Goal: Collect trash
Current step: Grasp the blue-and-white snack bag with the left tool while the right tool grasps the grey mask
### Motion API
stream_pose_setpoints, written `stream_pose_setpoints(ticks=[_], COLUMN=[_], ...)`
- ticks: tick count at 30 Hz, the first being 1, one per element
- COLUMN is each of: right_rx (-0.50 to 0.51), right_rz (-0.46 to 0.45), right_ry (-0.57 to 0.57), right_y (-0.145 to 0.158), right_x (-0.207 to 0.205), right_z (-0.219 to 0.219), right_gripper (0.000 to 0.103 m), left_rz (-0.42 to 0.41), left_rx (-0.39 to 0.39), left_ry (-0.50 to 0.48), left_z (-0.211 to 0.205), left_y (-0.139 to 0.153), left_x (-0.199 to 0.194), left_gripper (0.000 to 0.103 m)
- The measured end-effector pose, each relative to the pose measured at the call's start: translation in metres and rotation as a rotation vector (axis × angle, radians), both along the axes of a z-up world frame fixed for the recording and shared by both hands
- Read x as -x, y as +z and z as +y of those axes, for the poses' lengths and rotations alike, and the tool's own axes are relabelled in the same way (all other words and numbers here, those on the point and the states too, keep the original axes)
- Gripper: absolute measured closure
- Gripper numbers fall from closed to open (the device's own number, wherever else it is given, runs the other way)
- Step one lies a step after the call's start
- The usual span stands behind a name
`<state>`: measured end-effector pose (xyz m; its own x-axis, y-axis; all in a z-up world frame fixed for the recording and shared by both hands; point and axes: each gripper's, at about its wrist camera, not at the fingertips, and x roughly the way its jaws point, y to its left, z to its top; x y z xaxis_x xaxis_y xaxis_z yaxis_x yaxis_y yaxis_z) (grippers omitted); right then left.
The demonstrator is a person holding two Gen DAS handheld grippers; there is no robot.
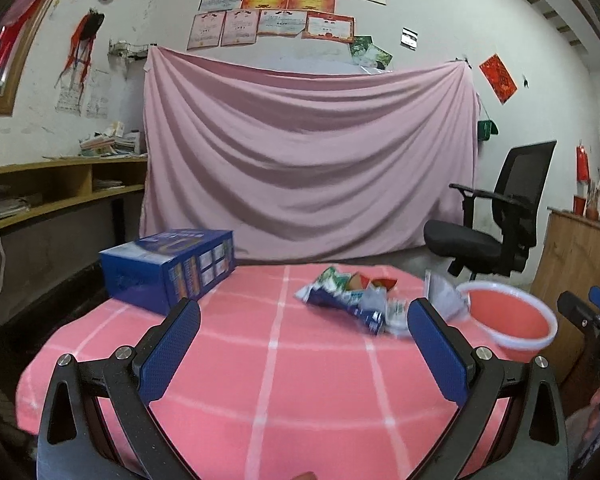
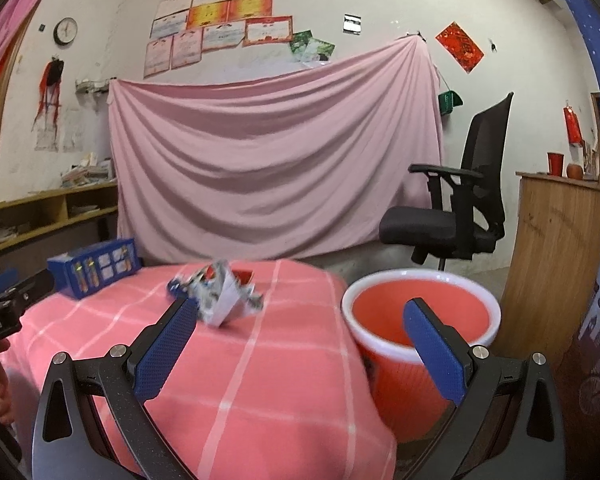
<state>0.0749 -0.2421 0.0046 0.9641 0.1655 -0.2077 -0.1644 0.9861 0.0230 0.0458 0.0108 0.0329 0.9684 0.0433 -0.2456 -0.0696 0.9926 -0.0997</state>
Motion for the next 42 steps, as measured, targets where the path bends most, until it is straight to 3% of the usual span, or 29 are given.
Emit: stream_pose_setpoints(ticks=[9, 15, 19, 24, 26, 30, 33, 37, 42], right_rx=[0.022, 0.033, 0.057, 0.114, 0.111, 0.115, 0.083, 0.101, 0.095], right_rz=[-0.072, -0.040, 0.032, 0.201, 0.265, 0.423, 0.512, 0.584, 0.649], right_ry=[-0.011, 0.019, 0.034, 0.065, 0.090, 0.158, 0.221, 0.264, 0.306], right_y=[0.020, 0.012, 0.004, -0.013, -0.020, -0.038, -0.047, -0.058, -0.066], right_x=[-0.063, -0.111, -0.136, -0.177, -0.189, -0.212, -0.222, -0.226, -0.227], right_z=[0.004, 0.014, 0.022, 0.038, 0.043, 0.057, 0.068, 0.083, 0.090], right_gripper=[0.000, 0.000, 0.000, 0.000, 0.007, 0.032, 0.045, 0.052, 0.059], left_rz=[0.003, 0.059, 0.163, 0.323, 0.377, 0.489, 0.556, 0.610, 0.614], left_rx=[0.040, 0.069, 0.081, 0.133, 0.165, 0.258, 0.341, 0.406, 0.468], left_ry=[0.006, -0.008, -0.014, -0.025, -0.041, -0.071, -0.099, -0.111, -0.133], left_z=[0.012, 0.021, 0.020, 0.021, 0.022, 0.024, 0.026, 0.030, 0.037], left_y=[0.019, 0.015, 0.001, -0.023, -0.031, -0.043, -0.055, -0.061, -0.061], left_x=[-0.079, -0.129, -0.154, -0.183, -0.192, -0.208, -0.215, -0.220, -0.220], left_gripper=[0.002, 0.002, 0.002, 0.002, 0.004, 0.028, 0.041, 0.056, 0.068])
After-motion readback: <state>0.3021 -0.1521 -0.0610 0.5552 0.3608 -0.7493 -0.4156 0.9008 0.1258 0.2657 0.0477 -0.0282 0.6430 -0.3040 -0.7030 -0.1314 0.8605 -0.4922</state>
